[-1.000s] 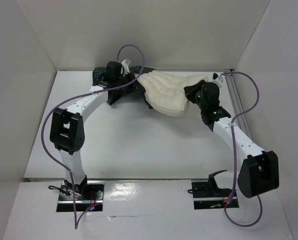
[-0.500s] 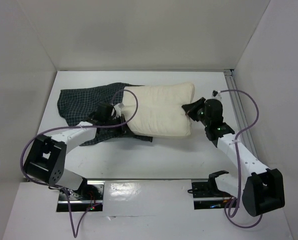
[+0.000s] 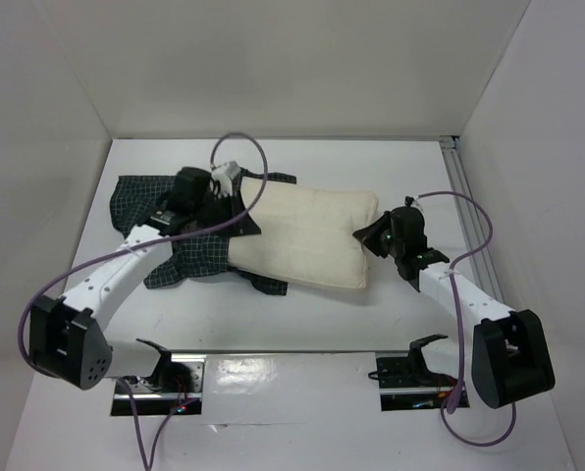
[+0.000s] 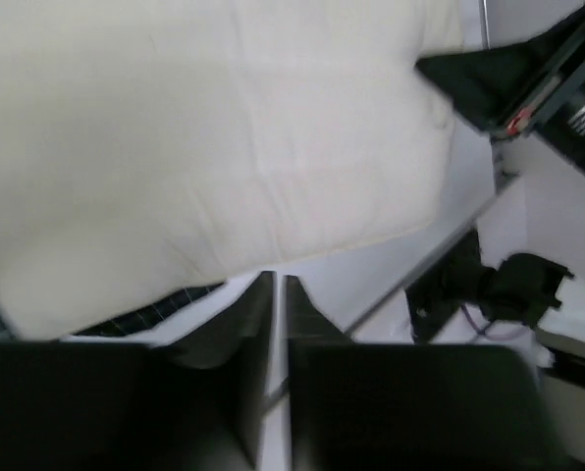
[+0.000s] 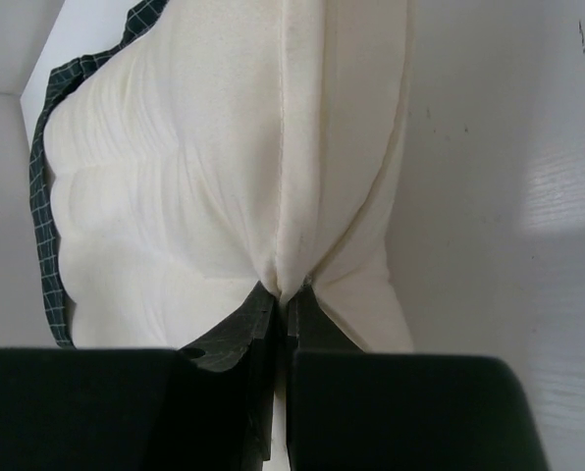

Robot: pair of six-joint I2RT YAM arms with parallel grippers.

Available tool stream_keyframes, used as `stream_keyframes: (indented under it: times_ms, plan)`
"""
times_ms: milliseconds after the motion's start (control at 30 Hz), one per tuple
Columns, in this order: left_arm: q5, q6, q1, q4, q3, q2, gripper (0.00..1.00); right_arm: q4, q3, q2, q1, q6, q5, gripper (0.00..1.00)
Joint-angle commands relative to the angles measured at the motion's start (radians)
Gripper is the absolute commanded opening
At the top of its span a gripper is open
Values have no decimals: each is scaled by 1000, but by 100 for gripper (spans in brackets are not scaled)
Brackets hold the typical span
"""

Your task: Put the pillow into the pillowcase

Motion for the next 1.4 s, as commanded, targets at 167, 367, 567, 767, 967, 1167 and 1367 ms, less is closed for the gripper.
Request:
stream_keyframes:
  times_ms: [167,367,567,767,967,1167,1367]
  plan:
    - [-709,50,28,-193,397,123,49,95,84,33,24,-74,-92,0]
    - [-918,31,28,-128,611,442,66,30,170,147,67,-198,-145,0]
    - [-1108,12,5,-173,773,624,66,40,170,167,76,-226,-145,0]
    - [-1173,66,17,-179,849,749,66,18,170,167,85,-235,-132,0]
    - [-1092,96,37,-237,948,849,65,9,179,167,85,-235,-123,0]
    - [-1050,116,80,-254,966,895,59,9,179,167,85,-235,-114,0]
    - [-1082,127,80,-245,955,876,38,9,179,176,85,-235,-114,0]
